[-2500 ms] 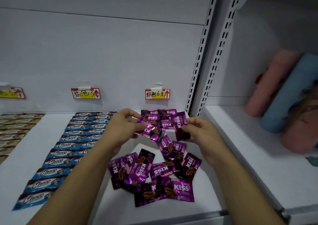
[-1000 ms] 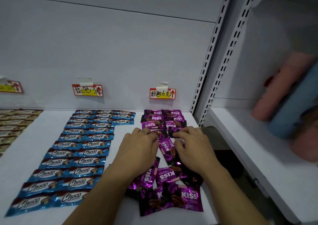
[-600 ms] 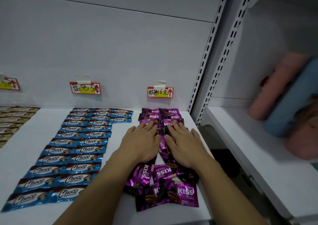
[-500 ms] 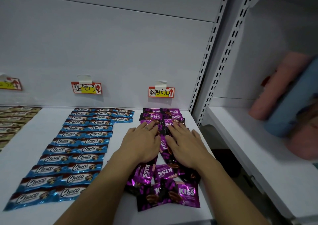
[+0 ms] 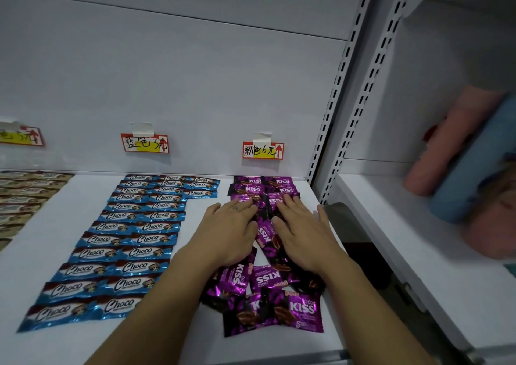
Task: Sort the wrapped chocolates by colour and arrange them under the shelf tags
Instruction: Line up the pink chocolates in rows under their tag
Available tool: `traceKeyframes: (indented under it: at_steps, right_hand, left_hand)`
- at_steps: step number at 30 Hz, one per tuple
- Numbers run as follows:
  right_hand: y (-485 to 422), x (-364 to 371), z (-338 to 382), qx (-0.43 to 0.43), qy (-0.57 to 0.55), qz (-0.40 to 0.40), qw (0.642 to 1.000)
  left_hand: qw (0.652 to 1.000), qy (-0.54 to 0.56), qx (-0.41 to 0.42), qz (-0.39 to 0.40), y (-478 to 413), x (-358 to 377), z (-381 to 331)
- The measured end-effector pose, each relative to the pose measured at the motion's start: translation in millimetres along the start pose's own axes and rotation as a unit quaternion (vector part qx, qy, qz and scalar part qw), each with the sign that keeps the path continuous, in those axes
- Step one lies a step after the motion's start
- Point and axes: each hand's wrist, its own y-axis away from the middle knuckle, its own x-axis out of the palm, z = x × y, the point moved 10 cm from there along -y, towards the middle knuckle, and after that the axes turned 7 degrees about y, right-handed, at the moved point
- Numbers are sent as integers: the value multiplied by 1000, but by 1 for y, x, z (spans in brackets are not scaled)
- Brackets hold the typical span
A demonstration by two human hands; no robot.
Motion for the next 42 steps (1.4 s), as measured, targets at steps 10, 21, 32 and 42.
traceKeyframes:
  at_steps: [10, 21, 32, 42]
  right_hand:
    - [45, -60, -1, 2, -101, -38, 994]
    - [40, -31, -1, -4, 39, -19, 999]
    - [42, -26, -32, 51, -148, 30, 987]
    - [23, -31, -53, 112, -210, -88, 967]
  left_hand:
    - [998, 12, 45, -36, 41, -38, -14]
    - [993, -48, 110, 16, 22, -12, -42]
    - [995, -52, 72, -40, 44, -24, -38]
    - [994, 47, -45, -88, 28, -42, -17]
